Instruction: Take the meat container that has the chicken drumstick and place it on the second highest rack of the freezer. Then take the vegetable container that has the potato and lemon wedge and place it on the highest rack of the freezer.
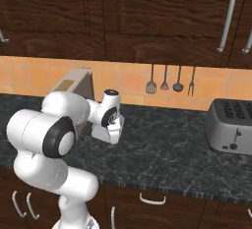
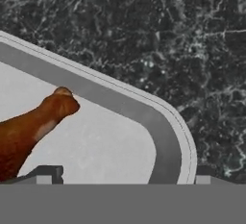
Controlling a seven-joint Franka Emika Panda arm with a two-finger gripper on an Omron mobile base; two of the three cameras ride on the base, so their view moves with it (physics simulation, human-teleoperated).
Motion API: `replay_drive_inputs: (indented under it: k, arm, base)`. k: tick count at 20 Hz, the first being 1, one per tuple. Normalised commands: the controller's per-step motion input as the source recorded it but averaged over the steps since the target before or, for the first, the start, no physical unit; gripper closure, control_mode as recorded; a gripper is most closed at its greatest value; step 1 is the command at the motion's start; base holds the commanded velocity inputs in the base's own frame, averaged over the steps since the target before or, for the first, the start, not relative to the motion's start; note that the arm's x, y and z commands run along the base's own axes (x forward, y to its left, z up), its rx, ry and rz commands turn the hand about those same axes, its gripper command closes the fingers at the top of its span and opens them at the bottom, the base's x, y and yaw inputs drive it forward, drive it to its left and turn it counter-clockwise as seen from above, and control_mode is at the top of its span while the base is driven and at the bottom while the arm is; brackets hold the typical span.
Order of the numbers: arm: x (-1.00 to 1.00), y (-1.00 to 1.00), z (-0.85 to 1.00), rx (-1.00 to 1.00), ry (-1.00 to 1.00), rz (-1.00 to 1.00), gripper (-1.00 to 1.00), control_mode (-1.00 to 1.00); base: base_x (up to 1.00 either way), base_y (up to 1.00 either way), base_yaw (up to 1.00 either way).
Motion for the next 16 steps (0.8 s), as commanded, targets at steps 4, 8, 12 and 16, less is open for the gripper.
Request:
replay_drive_inputs:
  k: [4,8,12,16]
  arm:
    - [-0.29,0.10,-0.17,0.00,0.00,0.00,-1.00,-1.00]
    - [-0.55,0.07,-0.04,-0.01,-0.06,0.01,-1.00,-1.00]
    - [0.00,0.00,0.00,0.00,0.00,0.00,-1.00,-1.00]
    - [0.18,0.12,-0.29,-0.04,0.06,0.00,1.00,-1.00]
  base:
    - [0.00,0.00,0.00]
    - [0.00,0.00,0.00]
    - [0.00,0.00,0.00]
    - [0.00,0.00,0.00]
